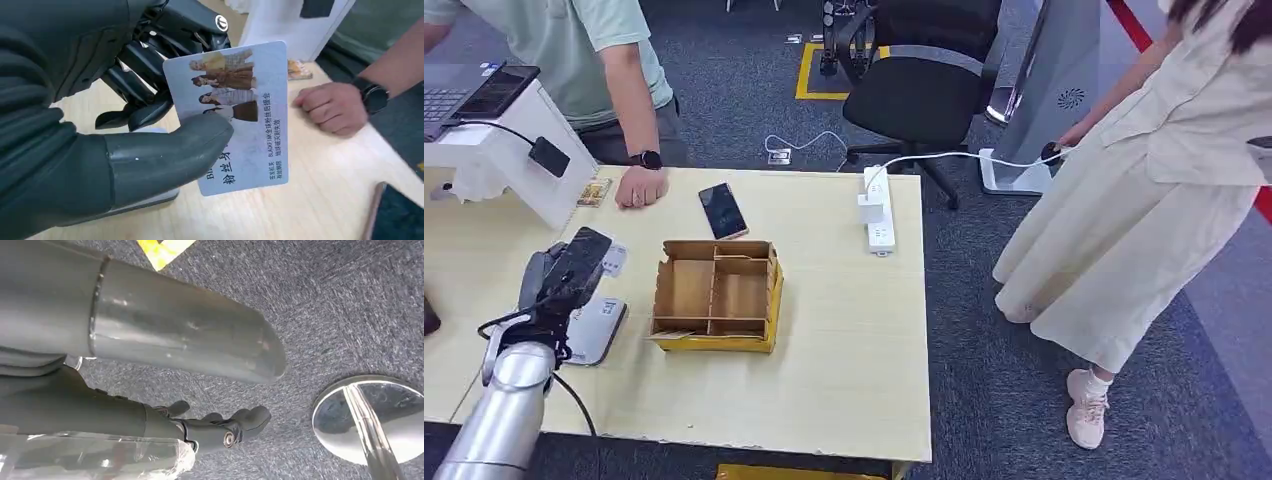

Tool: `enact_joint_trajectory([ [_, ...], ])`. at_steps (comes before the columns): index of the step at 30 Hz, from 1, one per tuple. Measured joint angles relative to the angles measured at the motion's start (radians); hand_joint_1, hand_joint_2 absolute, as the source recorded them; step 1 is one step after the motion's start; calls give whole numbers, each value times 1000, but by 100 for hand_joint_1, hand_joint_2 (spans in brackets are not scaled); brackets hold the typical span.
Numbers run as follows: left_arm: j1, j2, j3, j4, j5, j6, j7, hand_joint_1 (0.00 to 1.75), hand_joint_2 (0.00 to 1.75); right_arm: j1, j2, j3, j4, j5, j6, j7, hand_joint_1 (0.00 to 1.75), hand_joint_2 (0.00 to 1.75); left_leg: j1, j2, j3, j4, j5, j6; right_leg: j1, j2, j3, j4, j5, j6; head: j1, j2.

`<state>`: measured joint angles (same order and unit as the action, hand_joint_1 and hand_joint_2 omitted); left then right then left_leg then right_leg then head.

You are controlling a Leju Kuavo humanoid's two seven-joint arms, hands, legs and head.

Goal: Pass the card to the sensor for recognition and then transmit it.

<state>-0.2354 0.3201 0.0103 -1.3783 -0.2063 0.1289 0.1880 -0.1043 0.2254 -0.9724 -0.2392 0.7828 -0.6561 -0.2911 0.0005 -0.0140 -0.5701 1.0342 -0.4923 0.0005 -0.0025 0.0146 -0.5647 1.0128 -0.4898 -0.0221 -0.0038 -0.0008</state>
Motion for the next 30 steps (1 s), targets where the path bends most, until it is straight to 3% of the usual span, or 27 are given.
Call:
enact_joint_trajectory([
  [11,5,2,13,-43,11,4,-1,175,175,-1,-2,0,0,5,1,2,0,0,0,0,0,0,0,0,0,0,0,0,0,0,0,0],
  [15,-43,-14,9,-10,-51,54,-1,175,175,-7,-2,2,0,20,-3,16,0,0,0,0,0,1,0,0,0,-1,-1,0,0,0,0,0],
  [30,-455,-147,-181,490,-225,170,-35,175,175,-25,-2,38,0,15,-18,37,0,0,-1,-1,0,2,2,2,0,-1,0,0,3,2,1,0],
])
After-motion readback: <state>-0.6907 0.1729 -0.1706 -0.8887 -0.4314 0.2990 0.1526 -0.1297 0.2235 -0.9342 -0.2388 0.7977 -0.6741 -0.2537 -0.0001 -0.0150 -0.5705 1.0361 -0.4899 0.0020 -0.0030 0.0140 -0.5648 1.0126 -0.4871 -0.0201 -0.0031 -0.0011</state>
